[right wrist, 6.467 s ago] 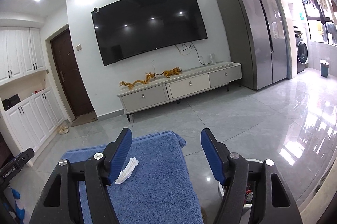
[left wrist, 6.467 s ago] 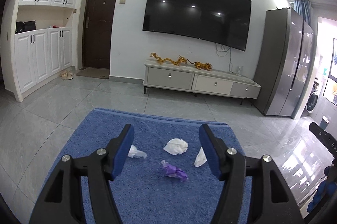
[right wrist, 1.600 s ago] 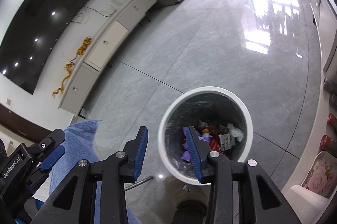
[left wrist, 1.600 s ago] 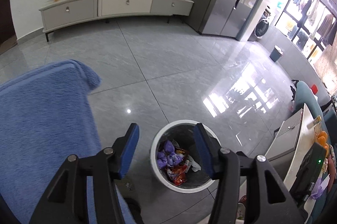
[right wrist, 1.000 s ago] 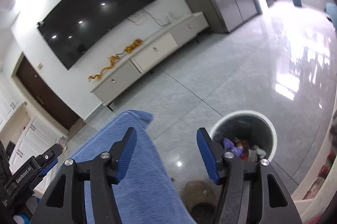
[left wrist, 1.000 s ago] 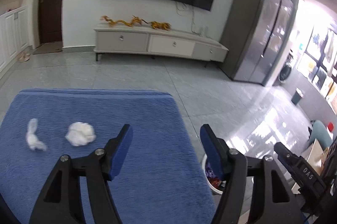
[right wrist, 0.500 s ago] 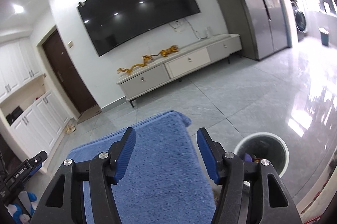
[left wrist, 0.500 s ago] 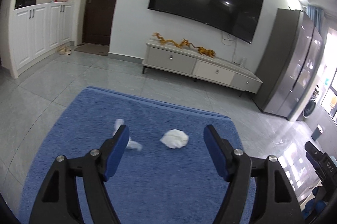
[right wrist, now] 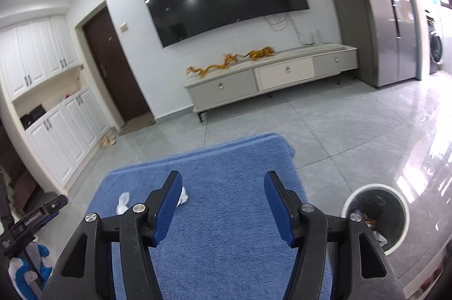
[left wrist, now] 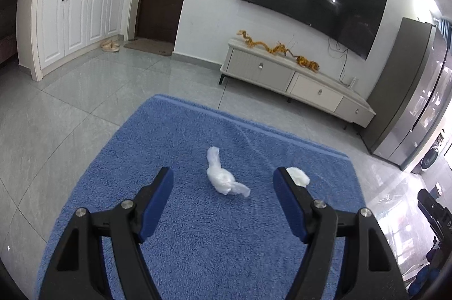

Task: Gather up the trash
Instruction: 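Move both open tools back over the remaining tissues on the towel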

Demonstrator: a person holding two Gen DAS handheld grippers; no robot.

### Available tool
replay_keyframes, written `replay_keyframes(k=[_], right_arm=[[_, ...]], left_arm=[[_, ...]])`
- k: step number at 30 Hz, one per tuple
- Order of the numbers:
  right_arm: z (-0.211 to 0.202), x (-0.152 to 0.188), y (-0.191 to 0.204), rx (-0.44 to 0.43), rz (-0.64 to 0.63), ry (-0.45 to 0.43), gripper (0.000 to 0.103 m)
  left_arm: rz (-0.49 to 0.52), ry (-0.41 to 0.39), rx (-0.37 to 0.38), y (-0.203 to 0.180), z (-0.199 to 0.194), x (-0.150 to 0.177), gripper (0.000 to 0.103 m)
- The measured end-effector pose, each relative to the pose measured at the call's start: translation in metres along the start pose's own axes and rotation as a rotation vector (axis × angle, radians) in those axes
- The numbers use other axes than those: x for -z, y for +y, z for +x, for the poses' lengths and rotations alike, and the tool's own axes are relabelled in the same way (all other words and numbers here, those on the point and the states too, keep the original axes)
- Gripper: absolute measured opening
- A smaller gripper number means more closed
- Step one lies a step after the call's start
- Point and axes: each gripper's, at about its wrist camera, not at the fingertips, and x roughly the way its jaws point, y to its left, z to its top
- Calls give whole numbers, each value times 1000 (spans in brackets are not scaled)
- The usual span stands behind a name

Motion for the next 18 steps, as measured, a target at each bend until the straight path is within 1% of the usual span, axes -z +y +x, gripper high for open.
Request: replay_keyframes(k=[4,8,13,18], right_arm=[[34,8,16,-50,-43,65,58],[74,17,30,-99,-92,138,58],[127,27,53,-157,-164,220,58],[176,36,66,-208,-188,302,58]], left_arm=[[3,69,1,-1,41,5,71],[27,129,-13,-2,83,7,71],[45,176,-22,-4,122,6,71],[52,195,-17,0,144,5,71]])
